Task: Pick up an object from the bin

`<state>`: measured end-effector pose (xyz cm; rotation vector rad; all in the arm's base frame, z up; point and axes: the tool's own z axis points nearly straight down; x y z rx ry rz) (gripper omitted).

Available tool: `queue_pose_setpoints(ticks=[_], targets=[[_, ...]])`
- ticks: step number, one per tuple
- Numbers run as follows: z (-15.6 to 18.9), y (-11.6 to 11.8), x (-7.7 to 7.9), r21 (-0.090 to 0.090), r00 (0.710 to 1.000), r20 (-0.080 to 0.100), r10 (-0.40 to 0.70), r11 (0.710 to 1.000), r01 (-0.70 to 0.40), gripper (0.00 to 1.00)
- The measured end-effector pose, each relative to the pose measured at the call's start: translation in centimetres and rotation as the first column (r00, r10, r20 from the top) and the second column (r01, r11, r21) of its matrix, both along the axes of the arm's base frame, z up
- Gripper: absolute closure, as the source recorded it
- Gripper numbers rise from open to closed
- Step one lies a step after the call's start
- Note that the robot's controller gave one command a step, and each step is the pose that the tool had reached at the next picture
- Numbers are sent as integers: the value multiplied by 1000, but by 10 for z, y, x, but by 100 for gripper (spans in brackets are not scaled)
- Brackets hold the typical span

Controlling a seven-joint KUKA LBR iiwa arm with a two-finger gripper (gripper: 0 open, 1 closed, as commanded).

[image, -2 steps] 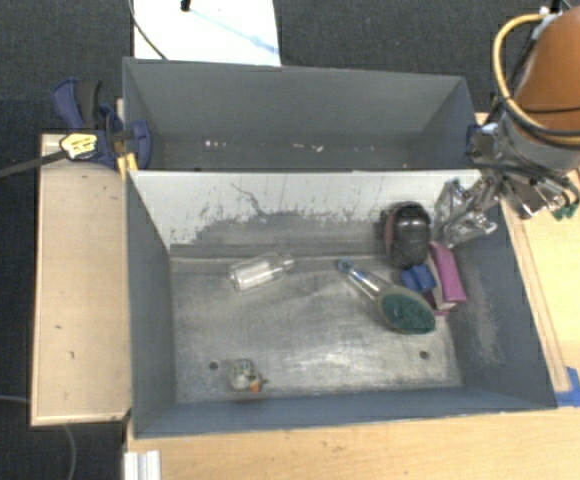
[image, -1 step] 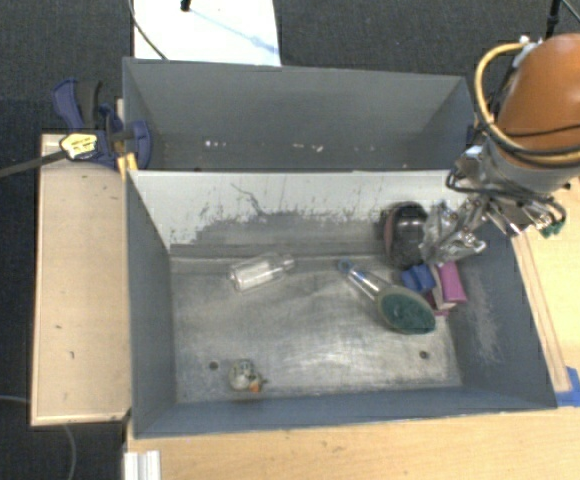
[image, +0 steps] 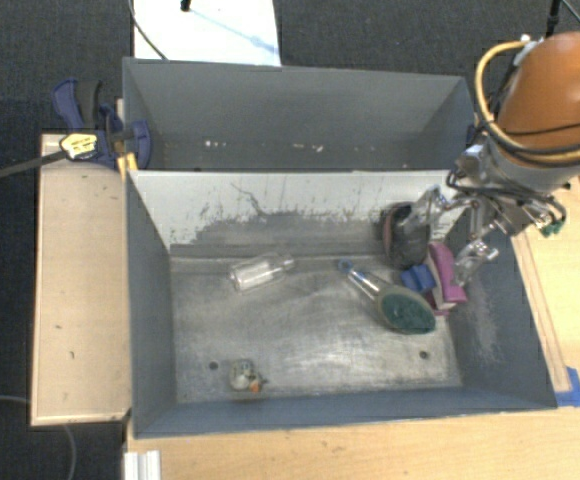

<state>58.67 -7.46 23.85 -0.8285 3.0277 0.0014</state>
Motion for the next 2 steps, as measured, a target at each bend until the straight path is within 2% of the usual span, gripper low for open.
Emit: queue_pose_setpoints(ticks=[1, 2], targets=[[-121, 46, -36, 0, 977, -7, -215, 977, 215, 0], [-166, 7, -29, 4, 928, 4, -372, 928, 372, 0]])
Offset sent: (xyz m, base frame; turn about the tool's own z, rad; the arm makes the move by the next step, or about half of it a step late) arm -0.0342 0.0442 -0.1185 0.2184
